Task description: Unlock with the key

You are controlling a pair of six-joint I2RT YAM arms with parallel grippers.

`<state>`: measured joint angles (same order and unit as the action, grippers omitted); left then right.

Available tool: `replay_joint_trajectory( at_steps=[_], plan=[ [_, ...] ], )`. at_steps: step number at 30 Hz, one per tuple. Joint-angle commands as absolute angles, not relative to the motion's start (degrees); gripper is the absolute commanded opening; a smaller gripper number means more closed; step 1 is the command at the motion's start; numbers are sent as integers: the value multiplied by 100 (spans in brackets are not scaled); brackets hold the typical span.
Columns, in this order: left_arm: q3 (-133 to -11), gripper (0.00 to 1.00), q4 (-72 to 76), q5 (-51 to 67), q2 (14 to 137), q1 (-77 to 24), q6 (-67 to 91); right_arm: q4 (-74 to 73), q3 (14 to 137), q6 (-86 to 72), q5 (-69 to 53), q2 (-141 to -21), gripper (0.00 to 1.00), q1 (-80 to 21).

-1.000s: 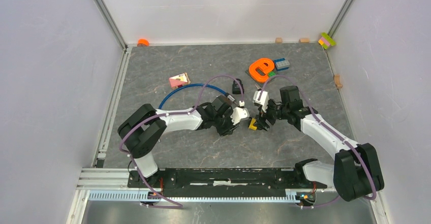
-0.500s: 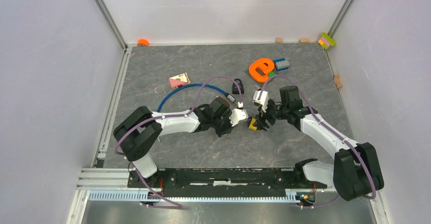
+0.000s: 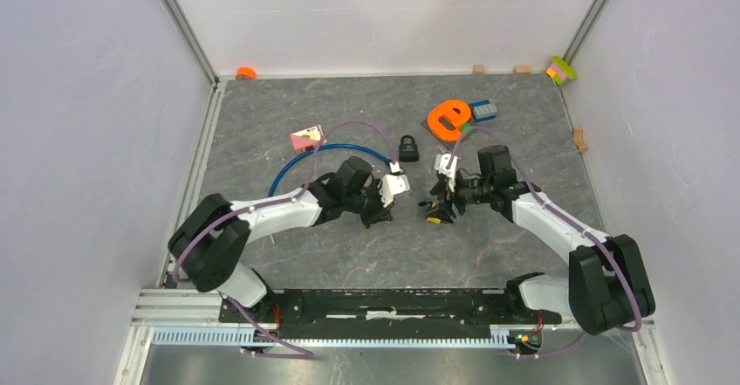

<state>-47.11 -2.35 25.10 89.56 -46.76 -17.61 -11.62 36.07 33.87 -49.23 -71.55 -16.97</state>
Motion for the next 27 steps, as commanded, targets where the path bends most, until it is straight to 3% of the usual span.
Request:
replay_joint_trajectory(
  at_steps=[1,27],
  plan=[
    [-4467,2,472,3185,8223,-4614,-1914,-427,3709,3030,-5695,-7371,63,-1878],
    [-4457,2,517,3254,7992,-4615,-1854,-210,4236,2751,-6004,-7955,34,-2759]
  ],
)
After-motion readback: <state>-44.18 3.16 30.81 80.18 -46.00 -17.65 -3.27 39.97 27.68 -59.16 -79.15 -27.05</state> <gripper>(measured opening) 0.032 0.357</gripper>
